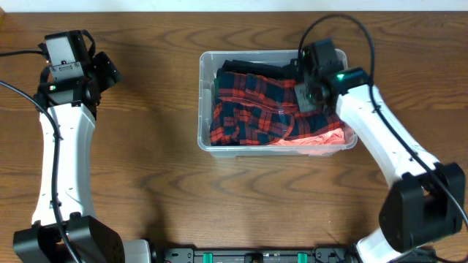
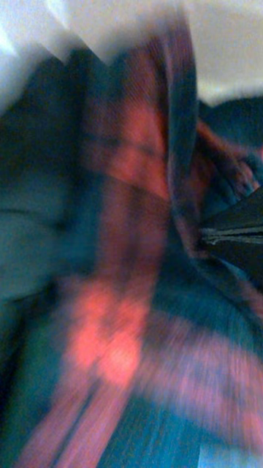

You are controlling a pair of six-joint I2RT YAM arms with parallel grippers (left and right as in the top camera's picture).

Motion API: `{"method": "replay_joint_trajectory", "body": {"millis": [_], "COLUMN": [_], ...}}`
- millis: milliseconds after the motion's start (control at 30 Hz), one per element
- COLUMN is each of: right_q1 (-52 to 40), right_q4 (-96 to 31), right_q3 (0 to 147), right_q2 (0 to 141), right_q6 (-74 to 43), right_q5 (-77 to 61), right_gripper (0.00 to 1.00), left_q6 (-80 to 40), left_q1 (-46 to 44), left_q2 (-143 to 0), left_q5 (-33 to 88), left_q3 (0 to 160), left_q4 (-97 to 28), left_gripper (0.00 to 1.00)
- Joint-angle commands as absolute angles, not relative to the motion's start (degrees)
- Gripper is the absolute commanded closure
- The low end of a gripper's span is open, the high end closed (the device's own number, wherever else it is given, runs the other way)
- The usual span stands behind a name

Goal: Pack container
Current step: 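Push the plaid shirt's edges down into the bin with the right gripper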

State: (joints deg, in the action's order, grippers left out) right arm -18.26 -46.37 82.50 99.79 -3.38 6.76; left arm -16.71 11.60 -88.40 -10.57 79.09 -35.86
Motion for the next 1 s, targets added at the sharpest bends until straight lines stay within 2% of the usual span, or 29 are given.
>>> {"method": "replay_joint_trajectory", "body": {"millis": [0, 200, 433, 767, 967], "right_q1": [-19.4, -23.2, -28.8, -34.5, -33.4], "right_q4": [-45.4, -40.2, -37.0, -40.6, -39.8], "right_q3": [88.3, 89.2, 88.3, 88.3, 89.4], "right_q2": [93.8, 91.0, 96.9, 113.9, 114.0], "right_q6": [-2.9, -2.9, -2.4, -2.5, -2.4], "right_q5": [3.5, -3.6, -11.3, -11.2, -11.2], "right_gripper": [0.99, 0.99, 0.99, 0.99, 0.99], "left_q6": [-16.6, -16.6, -16.6, -16.6, -16.6], "left_q1": [11.8, 11.8, 11.8, 11.8, 11.8], "left_q2": [-88.1, -88.1, -88.1, -88.1, -88.1], "left_q5": [-11.2, -11.2, -11.2, -11.2, -11.2], "left_q3": [79.2, 79.2, 79.2, 79.2, 79.2], "left_q4": [-36.0, -36.0, -36.0, -36.0, -36.0], "left_gripper": [0.02, 0.02, 0.02, 0.02, 0.02]}}
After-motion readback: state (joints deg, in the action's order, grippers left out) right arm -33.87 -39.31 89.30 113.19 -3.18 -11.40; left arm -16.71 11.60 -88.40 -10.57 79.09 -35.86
